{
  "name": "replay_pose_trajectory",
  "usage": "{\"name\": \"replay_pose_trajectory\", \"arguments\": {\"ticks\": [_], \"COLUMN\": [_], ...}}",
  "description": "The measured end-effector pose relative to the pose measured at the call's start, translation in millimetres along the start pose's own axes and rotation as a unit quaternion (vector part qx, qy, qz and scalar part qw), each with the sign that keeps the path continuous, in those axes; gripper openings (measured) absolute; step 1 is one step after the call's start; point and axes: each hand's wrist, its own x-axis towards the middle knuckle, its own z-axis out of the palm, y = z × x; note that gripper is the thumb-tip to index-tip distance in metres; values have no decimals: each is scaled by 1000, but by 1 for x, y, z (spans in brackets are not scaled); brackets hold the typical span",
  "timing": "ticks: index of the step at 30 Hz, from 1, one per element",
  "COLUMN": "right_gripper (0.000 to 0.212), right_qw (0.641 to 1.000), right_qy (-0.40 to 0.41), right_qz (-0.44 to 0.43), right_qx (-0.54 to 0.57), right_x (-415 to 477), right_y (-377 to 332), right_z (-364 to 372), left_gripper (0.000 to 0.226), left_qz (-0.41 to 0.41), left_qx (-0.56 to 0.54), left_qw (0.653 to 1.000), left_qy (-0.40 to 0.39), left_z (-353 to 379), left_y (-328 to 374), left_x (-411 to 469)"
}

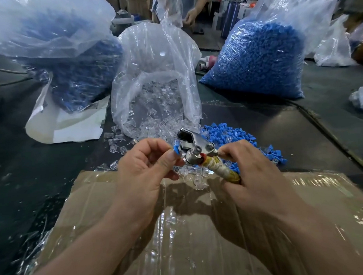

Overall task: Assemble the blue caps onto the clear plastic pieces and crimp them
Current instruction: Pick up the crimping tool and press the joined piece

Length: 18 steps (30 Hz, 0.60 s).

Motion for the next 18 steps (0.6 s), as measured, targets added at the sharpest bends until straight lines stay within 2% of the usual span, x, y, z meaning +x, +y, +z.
{"name": "replay_pose_trajectory", "arguments": {"ticks": [14,18], "right_gripper": [25,15], "right_qw": [999,998], "right_qy": [-51,-59], "right_qz": [9,19], "right_qx": [12,14], "right_x": [-2,-1], "right_y": [-7,-11], "right_z": [3,5], "left_gripper": [5,5], "left_qz": [12,21], "left_qx": [-40,-37], "left_qw": [999,999], "left_qy": [1,-2], "left_z": [1,0], "left_y": [-5,-8], "left_x": [3,2]}}
